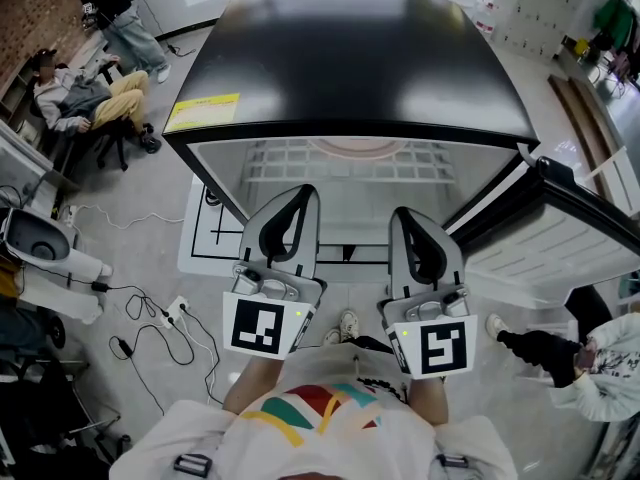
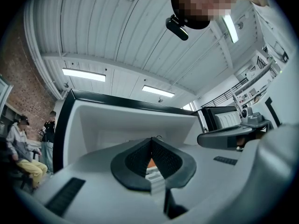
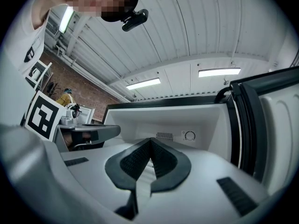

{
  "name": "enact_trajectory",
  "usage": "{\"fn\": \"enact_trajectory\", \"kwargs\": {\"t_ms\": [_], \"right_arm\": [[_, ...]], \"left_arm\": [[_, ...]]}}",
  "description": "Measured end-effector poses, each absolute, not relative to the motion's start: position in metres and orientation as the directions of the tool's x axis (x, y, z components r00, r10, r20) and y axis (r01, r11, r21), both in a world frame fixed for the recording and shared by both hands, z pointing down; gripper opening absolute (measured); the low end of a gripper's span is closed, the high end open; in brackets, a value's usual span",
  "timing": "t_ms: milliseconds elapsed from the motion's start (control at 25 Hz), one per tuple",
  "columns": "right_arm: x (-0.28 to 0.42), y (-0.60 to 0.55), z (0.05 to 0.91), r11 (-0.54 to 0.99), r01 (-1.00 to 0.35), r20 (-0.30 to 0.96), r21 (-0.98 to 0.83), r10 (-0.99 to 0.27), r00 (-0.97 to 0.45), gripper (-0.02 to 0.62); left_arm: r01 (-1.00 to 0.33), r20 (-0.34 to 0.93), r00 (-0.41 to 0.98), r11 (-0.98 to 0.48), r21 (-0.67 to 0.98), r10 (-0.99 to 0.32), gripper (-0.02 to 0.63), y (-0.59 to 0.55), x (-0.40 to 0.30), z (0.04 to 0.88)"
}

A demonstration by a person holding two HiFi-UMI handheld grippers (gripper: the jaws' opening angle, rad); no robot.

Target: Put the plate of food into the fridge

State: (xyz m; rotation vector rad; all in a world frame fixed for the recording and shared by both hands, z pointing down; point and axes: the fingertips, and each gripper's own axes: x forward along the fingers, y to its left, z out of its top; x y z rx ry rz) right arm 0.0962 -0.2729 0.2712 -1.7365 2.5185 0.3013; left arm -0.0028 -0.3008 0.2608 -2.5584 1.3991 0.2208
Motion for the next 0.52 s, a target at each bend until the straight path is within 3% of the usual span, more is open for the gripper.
{"fn": "enact_trajectory", "kwargs": {"t_ms": [520], "right_arm": [[0.0893, -0.2765, 0.2755, 0.372, -0.919, -0.15, 0.132, -0.909, -0.389, 0.0]], "left_arm": [[-0.848, -0.236, 0.529, -0.519, -0.108, -0.815, 0.008, -0.3023, -0.0047, 0.2616]]}}
